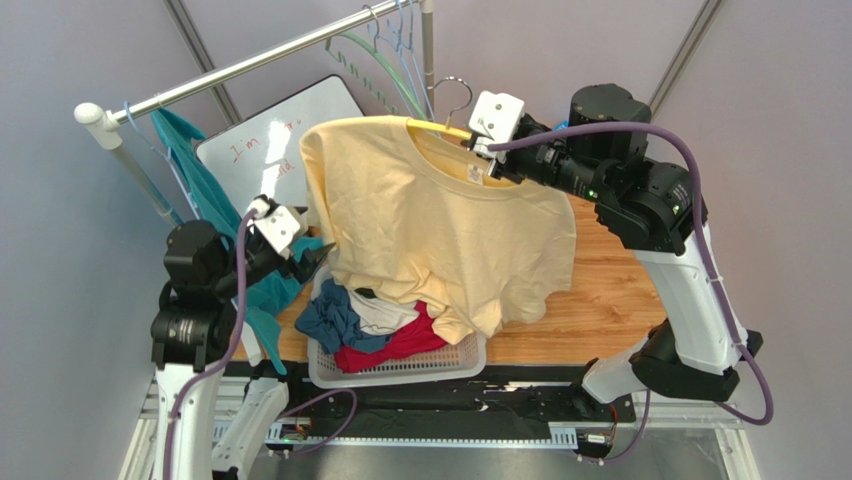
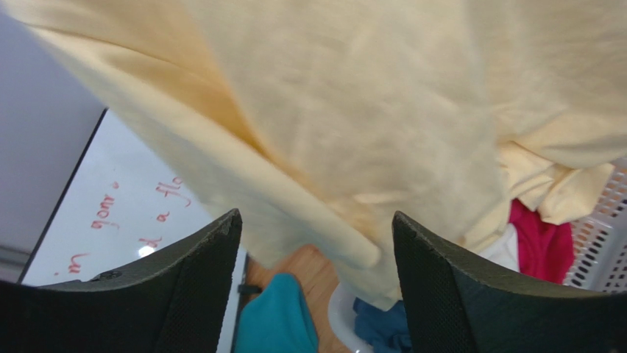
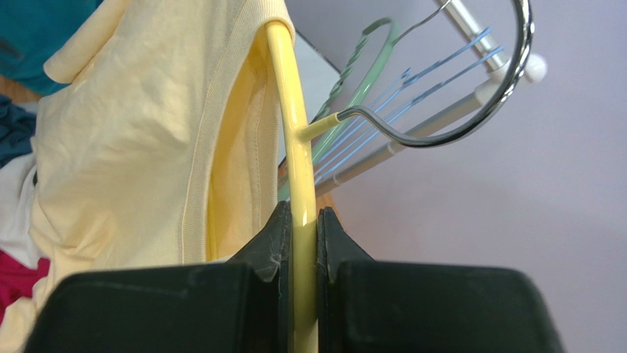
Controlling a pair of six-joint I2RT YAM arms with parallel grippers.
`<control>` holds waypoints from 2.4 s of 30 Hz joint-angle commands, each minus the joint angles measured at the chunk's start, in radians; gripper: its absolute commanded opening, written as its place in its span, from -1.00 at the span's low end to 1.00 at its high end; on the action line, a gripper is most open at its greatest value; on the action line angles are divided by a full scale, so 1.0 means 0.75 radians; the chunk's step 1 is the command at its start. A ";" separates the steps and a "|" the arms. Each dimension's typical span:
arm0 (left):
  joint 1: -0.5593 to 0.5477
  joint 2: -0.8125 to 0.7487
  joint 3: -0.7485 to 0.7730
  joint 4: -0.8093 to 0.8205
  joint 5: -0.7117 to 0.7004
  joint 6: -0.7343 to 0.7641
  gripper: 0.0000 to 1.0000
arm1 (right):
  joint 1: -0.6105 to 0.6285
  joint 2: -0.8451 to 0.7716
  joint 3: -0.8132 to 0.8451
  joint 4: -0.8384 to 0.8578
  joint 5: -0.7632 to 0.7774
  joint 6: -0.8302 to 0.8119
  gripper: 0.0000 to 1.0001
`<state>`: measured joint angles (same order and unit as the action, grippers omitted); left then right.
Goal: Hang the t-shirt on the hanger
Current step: Place the hanger at the clothesline.
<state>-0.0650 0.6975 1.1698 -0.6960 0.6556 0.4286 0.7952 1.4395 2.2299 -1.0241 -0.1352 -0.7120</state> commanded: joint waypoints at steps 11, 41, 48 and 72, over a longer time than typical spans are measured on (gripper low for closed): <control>-0.277 0.037 -0.484 0.568 -0.027 -0.283 0.99 | -0.001 0.038 0.191 0.533 -0.041 -0.008 -1.00; -0.879 0.598 -0.380 1.209 -0.541 -0.590 -1.00 | -0.003 0.013 0.072 0.660 0.037 -0.034 -1.00; -0.329 0.449 -0.133 1.000 -0.584 -0.469 -1.00 | -0.003 0.001 -0.005 0.721 -0.016 -0.008 -1.00; -0.042 0.128 -0.390 0.496 -0.212 -0.612 0.36 | 0.085 0.543 0.193 0.715 0.254 0.252 -1.00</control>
<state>-0.1429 0.9089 0.8574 -0.2821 0.3813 0.0372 0.8394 1.8347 2.2299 -0.6083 -0.0364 -0.5606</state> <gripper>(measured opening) 0.661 0.059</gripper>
